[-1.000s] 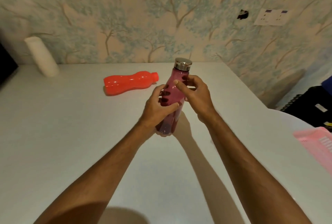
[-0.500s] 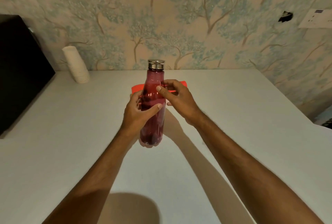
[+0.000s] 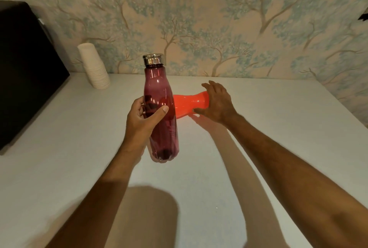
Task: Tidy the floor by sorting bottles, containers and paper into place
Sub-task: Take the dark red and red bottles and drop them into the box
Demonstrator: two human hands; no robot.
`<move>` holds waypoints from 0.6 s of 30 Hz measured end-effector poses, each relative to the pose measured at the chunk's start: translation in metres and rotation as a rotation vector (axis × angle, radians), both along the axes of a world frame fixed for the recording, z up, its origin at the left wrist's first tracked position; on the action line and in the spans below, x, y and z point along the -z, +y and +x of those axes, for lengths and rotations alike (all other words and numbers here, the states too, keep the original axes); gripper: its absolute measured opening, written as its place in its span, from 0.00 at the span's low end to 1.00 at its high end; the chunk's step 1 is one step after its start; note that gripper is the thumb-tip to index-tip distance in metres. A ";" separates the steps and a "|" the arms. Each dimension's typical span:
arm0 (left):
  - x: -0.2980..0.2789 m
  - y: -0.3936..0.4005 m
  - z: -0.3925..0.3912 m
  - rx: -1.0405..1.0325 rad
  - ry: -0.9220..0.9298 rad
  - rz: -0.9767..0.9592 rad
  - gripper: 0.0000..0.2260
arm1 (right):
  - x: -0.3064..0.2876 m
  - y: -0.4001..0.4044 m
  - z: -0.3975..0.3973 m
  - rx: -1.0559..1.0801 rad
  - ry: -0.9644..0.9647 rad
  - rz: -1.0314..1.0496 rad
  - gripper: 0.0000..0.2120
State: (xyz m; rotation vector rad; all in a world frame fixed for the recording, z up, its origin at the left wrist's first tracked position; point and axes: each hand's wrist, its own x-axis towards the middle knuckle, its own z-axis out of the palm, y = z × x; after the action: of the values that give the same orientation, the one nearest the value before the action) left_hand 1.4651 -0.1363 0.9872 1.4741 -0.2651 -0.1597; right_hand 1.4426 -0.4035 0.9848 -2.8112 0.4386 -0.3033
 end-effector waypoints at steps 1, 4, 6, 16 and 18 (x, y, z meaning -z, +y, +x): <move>0.001 0.001 0.003 -0.003 0.006 -0.003 0.34 | 0.003 -0.002 0.005 -0.026 0.024 -0.025 0.52; 0.001 0.003 0.006 -0.004 0.016 -0.018 0.35 | 0.011 -0.008 0.014 -0.078 0.060 -0.087 0.50; 0.001 0.004 0.006 -0.003 0.023 -0.029 0.34 | 0.015 -0.011 0.014 -0.095 0.038 -0.128 0.45; -0.017 -0.001 -0.021 0.013 0.019 -0.036 0.31 | -0.011 -0.003 -0.048 -0.022 0.209 -0.018 0.38; -0.026 -0.004 -0.035 0.028 0.010 -0.031 0.28 | -0.016 0.001 -0.076 0.031 0.167 0.087 0.34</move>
State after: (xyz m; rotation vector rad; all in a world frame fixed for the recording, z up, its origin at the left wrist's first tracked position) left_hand 1.4299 -0.1400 1.0130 1.4388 -0.2793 -0.1850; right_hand 1.3664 -0.4027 1.0012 -2.7566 0.5197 -0.0536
